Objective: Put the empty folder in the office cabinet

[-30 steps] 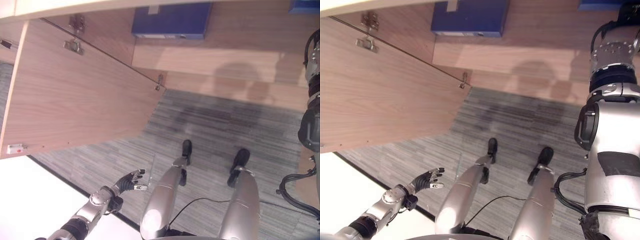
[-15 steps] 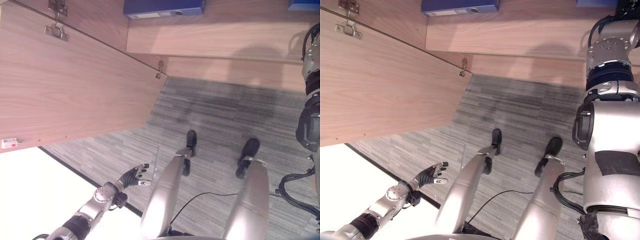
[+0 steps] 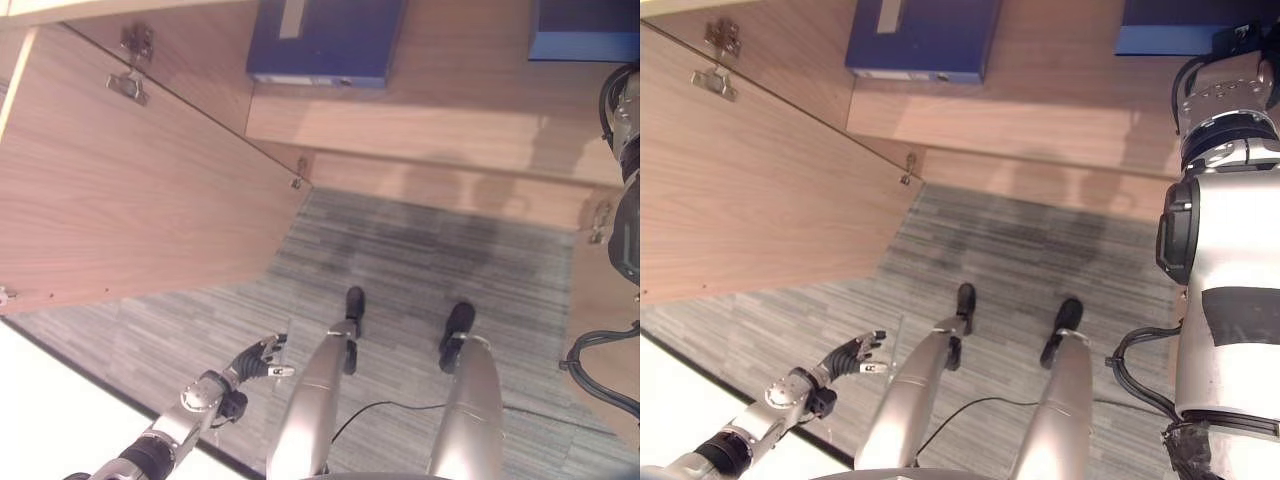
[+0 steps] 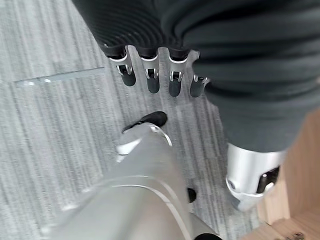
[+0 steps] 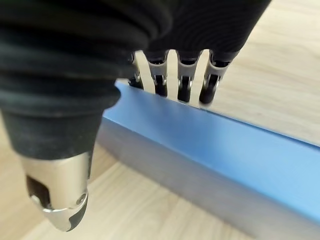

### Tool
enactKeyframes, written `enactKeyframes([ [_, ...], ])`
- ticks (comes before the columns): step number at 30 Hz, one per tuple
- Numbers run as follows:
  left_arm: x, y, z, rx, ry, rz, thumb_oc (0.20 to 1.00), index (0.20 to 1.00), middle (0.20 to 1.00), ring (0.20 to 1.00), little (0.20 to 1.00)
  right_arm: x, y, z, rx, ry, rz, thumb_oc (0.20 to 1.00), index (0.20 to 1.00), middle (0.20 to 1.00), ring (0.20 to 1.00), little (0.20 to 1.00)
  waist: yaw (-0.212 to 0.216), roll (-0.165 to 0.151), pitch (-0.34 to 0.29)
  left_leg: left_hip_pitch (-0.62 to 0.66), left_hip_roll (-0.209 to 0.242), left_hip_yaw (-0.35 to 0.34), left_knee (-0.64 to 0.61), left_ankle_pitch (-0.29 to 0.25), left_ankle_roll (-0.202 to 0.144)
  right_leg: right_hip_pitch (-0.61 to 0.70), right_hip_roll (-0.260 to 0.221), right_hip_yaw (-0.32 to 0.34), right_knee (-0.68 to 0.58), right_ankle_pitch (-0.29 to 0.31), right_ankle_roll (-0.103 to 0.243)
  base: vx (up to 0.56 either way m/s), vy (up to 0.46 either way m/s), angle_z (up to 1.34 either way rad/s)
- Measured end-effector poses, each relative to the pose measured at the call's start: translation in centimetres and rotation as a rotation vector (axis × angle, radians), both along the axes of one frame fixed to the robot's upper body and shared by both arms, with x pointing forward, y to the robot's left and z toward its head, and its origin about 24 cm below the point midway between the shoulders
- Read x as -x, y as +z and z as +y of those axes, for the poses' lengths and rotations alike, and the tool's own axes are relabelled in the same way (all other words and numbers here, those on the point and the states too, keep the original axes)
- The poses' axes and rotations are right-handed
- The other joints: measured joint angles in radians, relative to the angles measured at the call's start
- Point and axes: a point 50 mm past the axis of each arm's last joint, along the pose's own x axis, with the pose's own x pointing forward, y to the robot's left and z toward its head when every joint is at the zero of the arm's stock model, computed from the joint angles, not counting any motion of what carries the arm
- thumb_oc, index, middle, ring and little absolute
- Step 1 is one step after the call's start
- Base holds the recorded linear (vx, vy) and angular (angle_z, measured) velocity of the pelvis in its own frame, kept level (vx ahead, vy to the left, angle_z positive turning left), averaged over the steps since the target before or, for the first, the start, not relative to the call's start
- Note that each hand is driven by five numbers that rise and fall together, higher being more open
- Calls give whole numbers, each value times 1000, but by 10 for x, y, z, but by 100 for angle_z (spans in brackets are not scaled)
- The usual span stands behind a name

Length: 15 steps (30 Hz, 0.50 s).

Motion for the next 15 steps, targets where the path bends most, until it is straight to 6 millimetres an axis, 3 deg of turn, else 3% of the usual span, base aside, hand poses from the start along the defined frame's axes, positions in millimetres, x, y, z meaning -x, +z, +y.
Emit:
enactKeyframes([
  [6,18,-10,3,-20,0,54,1000,1000,1000,1000,1000,5,1,-9,105,-1,134,1000,1000,1000,1000,1000,21,16,-14,33,-7,0,-44,15,1,20,-5,-1,-15,0,0,0,0,1],
  [15,18,-12,-2,-13,4,63,1000,1000,1000,1000,1000,6,-12,-15,109,-19,216,1000,1000,1000,1000,1000,31,33,-23,75,-7,0,-119,52,-4,27,-3,0,-20,0,0,0,0,0],
])
